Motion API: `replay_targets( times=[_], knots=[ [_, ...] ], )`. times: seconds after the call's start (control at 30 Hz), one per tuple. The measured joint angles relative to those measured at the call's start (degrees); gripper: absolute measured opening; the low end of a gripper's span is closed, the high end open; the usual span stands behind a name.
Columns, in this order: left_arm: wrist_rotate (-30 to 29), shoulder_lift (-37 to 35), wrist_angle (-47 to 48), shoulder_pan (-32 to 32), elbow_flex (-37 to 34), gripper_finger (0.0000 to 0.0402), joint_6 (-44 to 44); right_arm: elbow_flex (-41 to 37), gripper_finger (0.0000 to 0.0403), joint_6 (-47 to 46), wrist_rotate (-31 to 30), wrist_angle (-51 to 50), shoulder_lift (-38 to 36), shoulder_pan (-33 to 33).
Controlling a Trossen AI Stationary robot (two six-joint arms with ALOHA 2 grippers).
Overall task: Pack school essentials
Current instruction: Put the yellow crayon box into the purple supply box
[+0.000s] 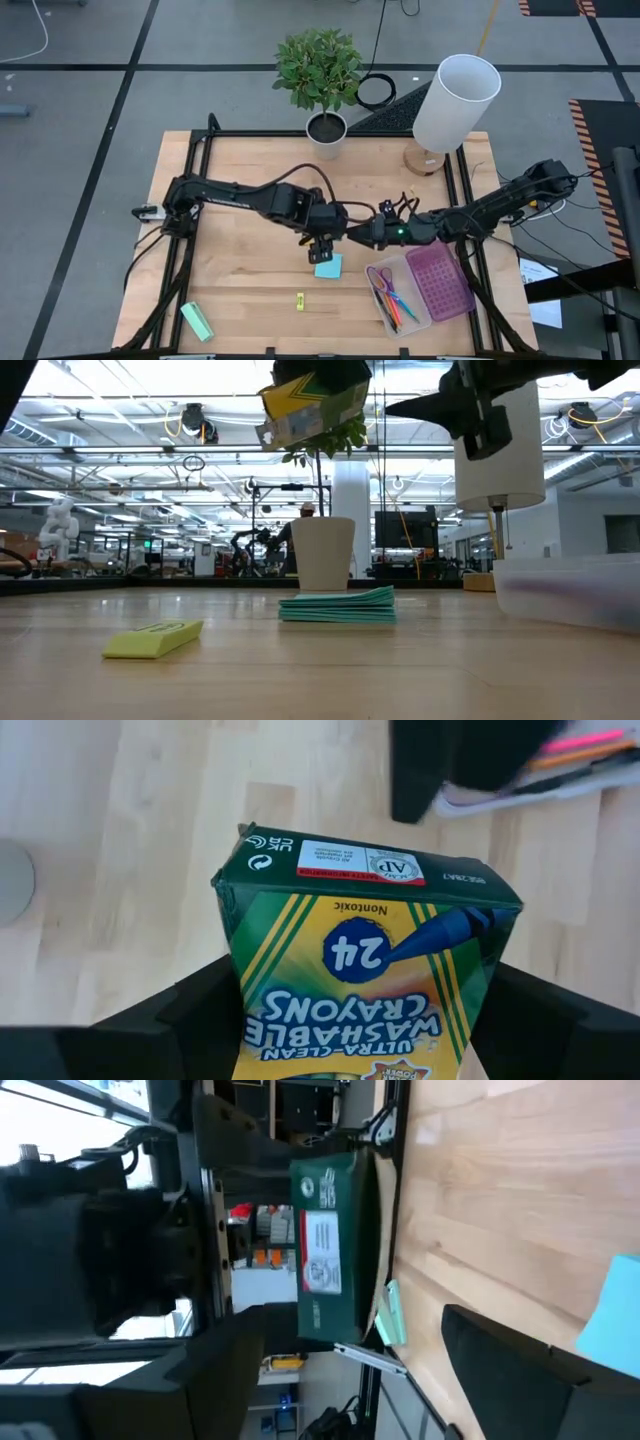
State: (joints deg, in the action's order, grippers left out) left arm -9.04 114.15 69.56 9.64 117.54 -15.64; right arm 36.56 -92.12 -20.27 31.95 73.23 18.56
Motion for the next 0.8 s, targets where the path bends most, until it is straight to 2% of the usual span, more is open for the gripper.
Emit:
replay_targets(
  times=[0.5,0.8],
  knots=[
    [0.46,2.96,-4.78,-0.01,0.0,0.0314,1.62,0.0,0.0298,1.5,1.31,3.14,2.03,-2.44],
    [1.24,3.02,-7.97,-0.73,0.0,0.0314,2.04,-0.02,0.0275,1.77,2.53,1.23,1.99,-3.25]
  ],
)
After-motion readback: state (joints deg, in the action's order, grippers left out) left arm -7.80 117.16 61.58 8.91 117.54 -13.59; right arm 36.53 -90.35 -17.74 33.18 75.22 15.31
